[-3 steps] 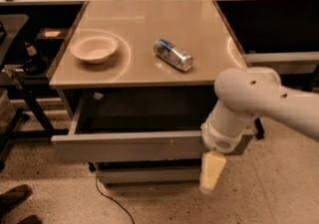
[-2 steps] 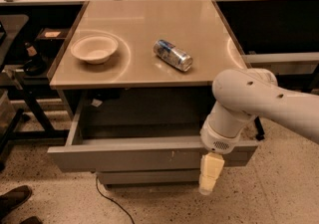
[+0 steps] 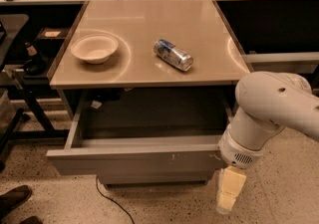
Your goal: Open top drawer
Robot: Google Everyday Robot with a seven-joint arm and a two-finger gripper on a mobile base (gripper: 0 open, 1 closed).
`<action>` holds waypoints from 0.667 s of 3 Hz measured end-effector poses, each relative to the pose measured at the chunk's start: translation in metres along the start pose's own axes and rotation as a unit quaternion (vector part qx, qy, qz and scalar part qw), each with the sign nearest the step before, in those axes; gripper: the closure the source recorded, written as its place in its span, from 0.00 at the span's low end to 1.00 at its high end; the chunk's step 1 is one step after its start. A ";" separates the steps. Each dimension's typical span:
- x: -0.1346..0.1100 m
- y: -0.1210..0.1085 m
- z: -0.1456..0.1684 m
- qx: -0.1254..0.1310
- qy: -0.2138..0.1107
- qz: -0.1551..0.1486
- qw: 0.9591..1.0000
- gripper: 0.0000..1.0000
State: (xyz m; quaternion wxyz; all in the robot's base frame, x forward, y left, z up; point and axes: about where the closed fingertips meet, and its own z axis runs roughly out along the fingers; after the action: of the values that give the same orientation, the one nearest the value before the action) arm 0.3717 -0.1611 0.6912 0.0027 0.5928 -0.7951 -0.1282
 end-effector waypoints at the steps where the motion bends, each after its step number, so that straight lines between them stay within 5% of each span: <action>1: 0.014 -0.001 -0.008 0.007 -0.012 0.016 1.000 0.00; 2: 0.010 -0.009 -0.019 0.023 -0.032 0.015 0.999 0.00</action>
Offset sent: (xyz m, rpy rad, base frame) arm 0.0220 -0.0177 0.0271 0.0821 -0.1056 -0.0683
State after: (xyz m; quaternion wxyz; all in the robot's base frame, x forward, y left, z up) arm 0.3797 -0.1770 0.7065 -0.0346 0.5761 -0.8064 -0.1292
